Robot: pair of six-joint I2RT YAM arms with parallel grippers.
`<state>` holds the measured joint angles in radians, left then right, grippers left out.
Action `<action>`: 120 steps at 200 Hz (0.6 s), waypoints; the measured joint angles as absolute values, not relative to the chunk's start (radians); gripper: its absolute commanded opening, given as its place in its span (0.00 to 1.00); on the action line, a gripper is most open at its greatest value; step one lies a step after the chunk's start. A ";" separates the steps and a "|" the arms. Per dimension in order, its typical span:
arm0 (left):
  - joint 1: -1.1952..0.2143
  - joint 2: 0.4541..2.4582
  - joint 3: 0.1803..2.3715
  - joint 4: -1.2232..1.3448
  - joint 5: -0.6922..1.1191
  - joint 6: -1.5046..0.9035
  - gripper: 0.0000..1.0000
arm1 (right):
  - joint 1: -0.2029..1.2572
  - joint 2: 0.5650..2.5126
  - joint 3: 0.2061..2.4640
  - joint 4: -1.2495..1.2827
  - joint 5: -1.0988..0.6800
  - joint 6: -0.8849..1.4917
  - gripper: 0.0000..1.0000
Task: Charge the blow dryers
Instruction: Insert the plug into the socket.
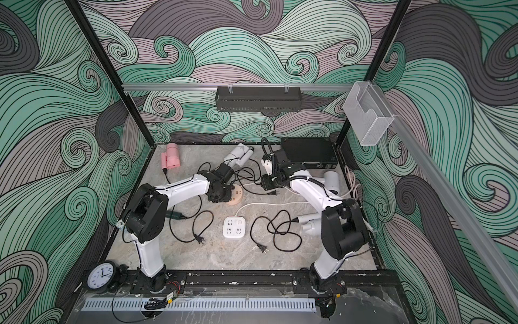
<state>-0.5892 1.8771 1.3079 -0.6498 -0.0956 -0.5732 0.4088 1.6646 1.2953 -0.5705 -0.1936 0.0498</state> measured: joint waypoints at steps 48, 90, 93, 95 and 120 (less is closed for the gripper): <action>-0.589 1.743 1.184 -0.584 -0.030 -0.521 0.40 | 0.353 1.695 1.335 -0.650 -0.165 0.041 0.51; -0.582 1.632 1.126 -0.518 -0.016 -0.513 0.40 | 0.353 1.779 1.413 -0.720 -0.162 -0.038 0.43; -0.579 1.622 1.121 -0.514 -0.016 -0.516 0.40 | 0.356 1.789 1.420 -0.723 -0.157 -0.041 0.42; -0.578 1.618 1.119 -0.512 -0.016 -0.516 0.40 | 0.357 1.794 1.424 -0.727 -0.156 -0.047 0.42; -0.550 1.561 1.091 -0.492 -0.014 -0.527 0.41 | 0.381 1.832 1.435 -0.744 -0.143 -0.109 0.42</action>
